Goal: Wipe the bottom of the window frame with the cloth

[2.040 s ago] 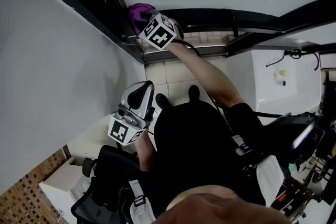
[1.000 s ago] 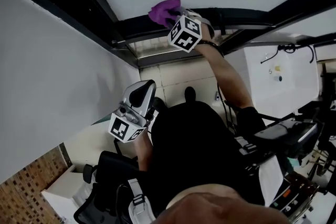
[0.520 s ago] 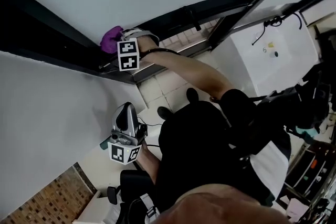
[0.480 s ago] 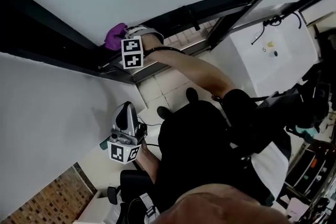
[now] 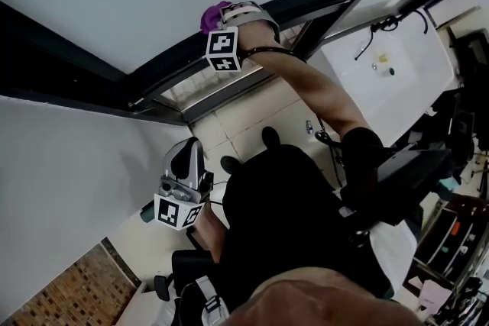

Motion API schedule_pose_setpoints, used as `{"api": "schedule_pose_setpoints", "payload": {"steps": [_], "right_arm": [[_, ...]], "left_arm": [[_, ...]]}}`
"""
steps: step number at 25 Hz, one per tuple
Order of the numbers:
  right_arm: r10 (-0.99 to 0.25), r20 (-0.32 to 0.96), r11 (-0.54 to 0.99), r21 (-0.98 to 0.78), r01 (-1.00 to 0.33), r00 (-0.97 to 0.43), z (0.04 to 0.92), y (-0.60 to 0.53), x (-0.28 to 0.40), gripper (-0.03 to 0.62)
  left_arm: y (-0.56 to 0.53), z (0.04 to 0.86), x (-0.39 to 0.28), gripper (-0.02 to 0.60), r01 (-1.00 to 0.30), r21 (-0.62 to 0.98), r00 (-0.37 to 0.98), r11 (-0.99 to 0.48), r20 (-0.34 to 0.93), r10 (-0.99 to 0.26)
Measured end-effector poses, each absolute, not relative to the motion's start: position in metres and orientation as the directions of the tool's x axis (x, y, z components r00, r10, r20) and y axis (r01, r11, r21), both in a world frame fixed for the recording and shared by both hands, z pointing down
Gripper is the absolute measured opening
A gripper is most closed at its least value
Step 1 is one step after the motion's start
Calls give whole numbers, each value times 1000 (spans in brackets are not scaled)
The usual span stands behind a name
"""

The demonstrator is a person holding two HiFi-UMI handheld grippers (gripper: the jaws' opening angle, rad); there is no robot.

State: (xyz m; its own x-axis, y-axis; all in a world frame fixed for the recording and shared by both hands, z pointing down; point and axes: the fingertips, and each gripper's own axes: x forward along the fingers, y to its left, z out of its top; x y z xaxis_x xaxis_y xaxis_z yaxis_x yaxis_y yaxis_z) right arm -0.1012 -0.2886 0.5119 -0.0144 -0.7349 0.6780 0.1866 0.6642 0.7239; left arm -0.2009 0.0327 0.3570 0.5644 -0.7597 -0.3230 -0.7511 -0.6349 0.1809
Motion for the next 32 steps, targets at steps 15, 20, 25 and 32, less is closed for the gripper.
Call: {"api": "schedule_pose_setpoints", "payload": {"steps": [15, 20, 25, 32], "right_arm": [[-524, 840, 765, 537, 356, -140, 513, -281, -78, 64], [-371, 927, 819, 356, 449, -59, 513, -184, -39, 64], [-291, 880, 904, 381, 193, -376, 464, -173, -25, 66], [-508, 634, 860, 329, -391, -584, 454, -295, -36, 64]], "left_arm": [[34, 360, -189, 0, -747, 195, 557, -636, -340, -758], [30, 363, -193, 0, -761, 205, 537, -616, -334, -774], [20, 360, -188, 0, -758, 197, 554, -622, -310, -773], [10, 346, -137, 0, -698, 151, 643, -700, -297, -706]]}}
